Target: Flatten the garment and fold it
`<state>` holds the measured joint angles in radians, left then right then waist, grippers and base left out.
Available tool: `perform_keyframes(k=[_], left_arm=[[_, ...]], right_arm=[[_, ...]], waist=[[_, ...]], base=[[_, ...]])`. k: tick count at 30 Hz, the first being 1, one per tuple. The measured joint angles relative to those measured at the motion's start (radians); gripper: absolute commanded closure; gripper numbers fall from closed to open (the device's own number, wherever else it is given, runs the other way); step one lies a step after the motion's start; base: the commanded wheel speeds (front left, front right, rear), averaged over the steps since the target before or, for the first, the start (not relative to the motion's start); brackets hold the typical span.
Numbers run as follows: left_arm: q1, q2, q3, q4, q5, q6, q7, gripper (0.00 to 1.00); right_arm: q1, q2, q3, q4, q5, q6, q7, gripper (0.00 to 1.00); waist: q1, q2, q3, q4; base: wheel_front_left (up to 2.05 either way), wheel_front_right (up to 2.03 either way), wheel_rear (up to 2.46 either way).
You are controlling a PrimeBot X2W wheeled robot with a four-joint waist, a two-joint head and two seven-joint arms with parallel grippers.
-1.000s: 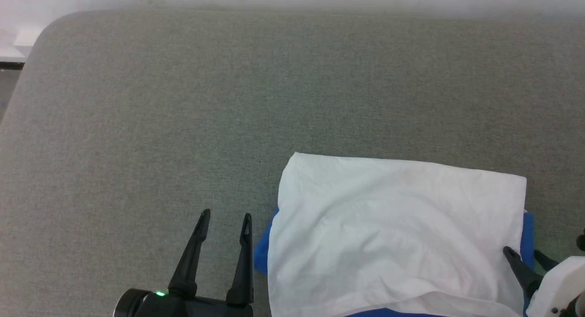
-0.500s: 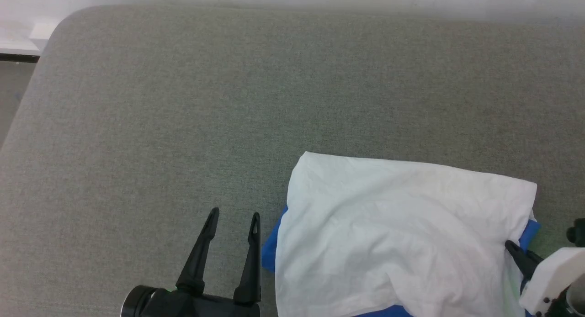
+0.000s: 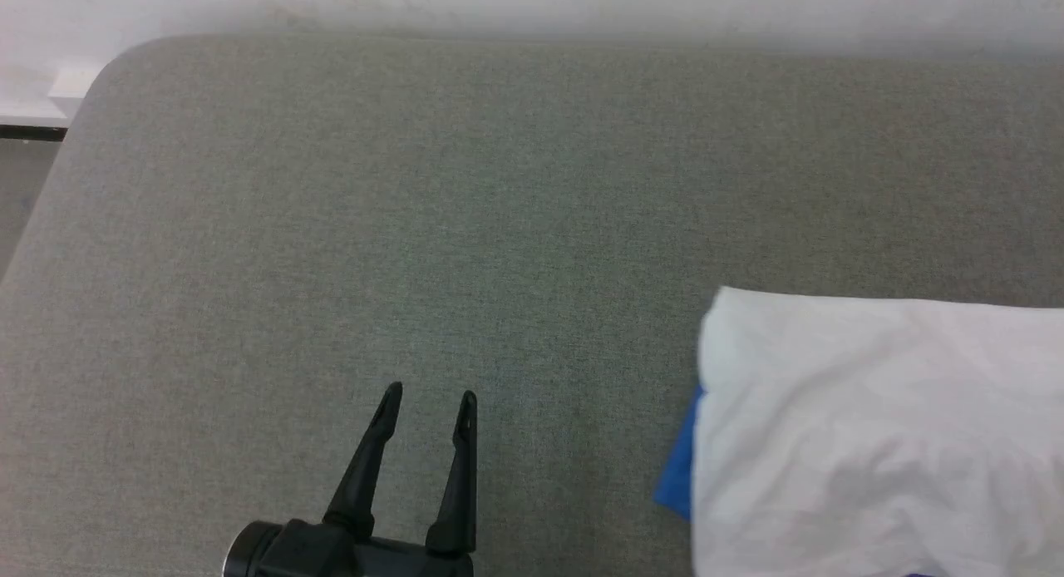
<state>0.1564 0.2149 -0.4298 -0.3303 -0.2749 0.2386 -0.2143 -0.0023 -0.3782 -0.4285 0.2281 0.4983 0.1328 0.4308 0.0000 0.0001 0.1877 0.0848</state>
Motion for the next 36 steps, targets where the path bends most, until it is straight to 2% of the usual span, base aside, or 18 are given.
perform_keyframes(k=[3, 8, 13, 17, 25, 30, 36], left_arm=[[0.0, 0.0, 0.0, 0.003, -0.008, 0.0, 0.0, 0.0], [0.0, 0.0, 0.001, 0.009, -0.017, 0.0, 0.0, 0.0], [0.0, -0.001, 0.002, 0.016, -0.025, 0.0, -0.001, 0.0], [0.0, -0.006, 0.002, 0.025, -0.035, 0.0, -0.007, 0.0], [-0.002, -0.028, -0.008, 0.056, -0.046, -0.016, -0.023, 0.0], [-0.005, -0.031, -0.007, 0.064, -0.051, -0.02, -0.025, 0.0], [-0.022, -0.033, -0.007, 0.07, -0.052, -0.028, -0.032, 0.0]], right_arm=[[-0.003, -0.026, -0.048, 0.013, -0.011, 0.0, 0.001, 1.0], [-0.017, 0.001, -0.04, -0.037, 0.012, 0.0, 0.05, 1.0], [-0.002, 0.066, 0.045, -0.178, 0.096, -0.001, 0.161, 1.0], [0.029, 0.09, 0.107, -0.315, 0.16, -0.001, 0.258, 1.0], [0.049, 0.171, 0.193, -0.511, 0.206, -0.001, 0.397, 1.0], [0.048, 0.21, 0.266, -0.555, 0.206, -0.001, 0.457, 1.0], [0.015, 0.23, 0.343, -0.532, 0.183, -0.001, 0.462, 1.0]], waist=[[0.0, 0.0, -0.002, -0.002], [0.0, 0.0, -0.007, -0.008], [0.0, 0.0, -0.01, -0.02], [0.0, 0.0, -0.013, -0.028], [-0.0001, 0.0, -0.013, -0.03], [-0.0001, 0.0, -0.007, -0.025], [0.0, 0.0, 0.0, -0.013]], base=[[0.0, 0.0, 0.0], [0.0, 0.0, 0.0], [0.0, 0.0, 0.0], [0.0, 0.0, 0.0], [0.0, 0.0, 0.0], [0.0, 0.0, 0.0], [0.0, 0.0, 0.0]])
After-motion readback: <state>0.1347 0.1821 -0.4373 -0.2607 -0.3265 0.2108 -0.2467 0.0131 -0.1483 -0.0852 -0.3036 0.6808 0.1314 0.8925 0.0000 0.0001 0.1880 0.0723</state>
